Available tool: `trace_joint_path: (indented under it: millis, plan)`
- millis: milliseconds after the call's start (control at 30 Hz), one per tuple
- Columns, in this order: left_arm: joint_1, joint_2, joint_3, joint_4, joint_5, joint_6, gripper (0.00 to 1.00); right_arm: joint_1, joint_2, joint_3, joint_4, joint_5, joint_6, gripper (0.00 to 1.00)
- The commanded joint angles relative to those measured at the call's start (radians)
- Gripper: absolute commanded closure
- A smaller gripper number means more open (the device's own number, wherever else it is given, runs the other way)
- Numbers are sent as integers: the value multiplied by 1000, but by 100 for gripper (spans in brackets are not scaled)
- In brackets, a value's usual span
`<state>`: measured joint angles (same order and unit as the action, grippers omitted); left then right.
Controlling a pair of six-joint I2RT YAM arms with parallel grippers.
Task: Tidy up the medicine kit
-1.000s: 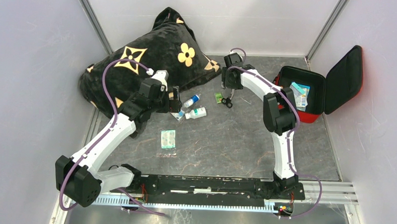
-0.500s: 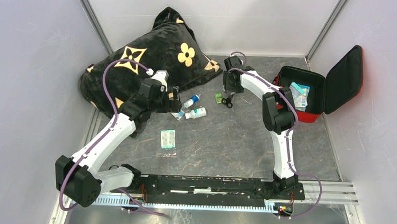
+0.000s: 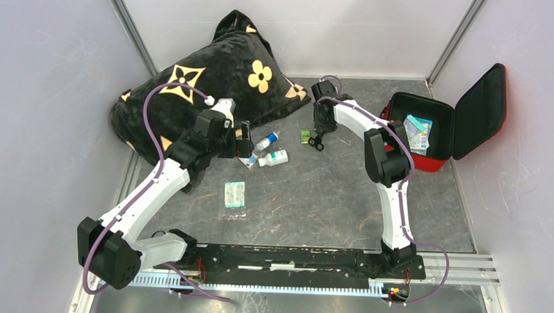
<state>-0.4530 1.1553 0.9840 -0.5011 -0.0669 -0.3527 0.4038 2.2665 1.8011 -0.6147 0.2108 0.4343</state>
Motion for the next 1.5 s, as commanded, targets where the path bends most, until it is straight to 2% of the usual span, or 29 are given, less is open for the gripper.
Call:
trace_joint_path:
  millis: [0, 200, 467, 667, 933, 1100, 1133, 1200, 1267, 1333, 1467]
  plan:
    - [2, -20, -1, 2, 18, 29, 0, 3, 0, -13, -19, -6, 12, 64]
    - [2, -20, -4, 2, 13, 29, 0, -5, -41, -58, 32, -50, 21, 83]
    - [3, -23, -4, 2, 4, 28, 0, -23, -105, -97, 55, -53, 12, 100]
    - [5, -21, -4, 2, 4, 27, 0, -25, -147, -120, 57, -56, -8, 100]
    - [8, -13, -1, 6, 9, 24, 0, -29, -228, -215, 91, -51, -33, 100]
    - [8, -13, -8, 34, 57, 2, 0, -37, -285, -302, 145, -102, -51, 100]
    - [7, -13, -12, 47, 85, -7, 0, -42, -290, -313, 150, -110, -55, 95]
    - [7, -11, -22, 73, 127, -45, 0, -47, -288, -318, 145, -137, -64, 76]
    - [7, -12, -42, 109, 153, -70, 0, -47, -277, -317, 148, -150, -66, 62]
    - [5, -13, -56, 134, 161, -92, 0, -47, -254, -301, 146, -169, -67, 56]
    - [4, -9, -60, 139, 161, -95, 0, -44, -198, -243, 115, -162, -74, 52]
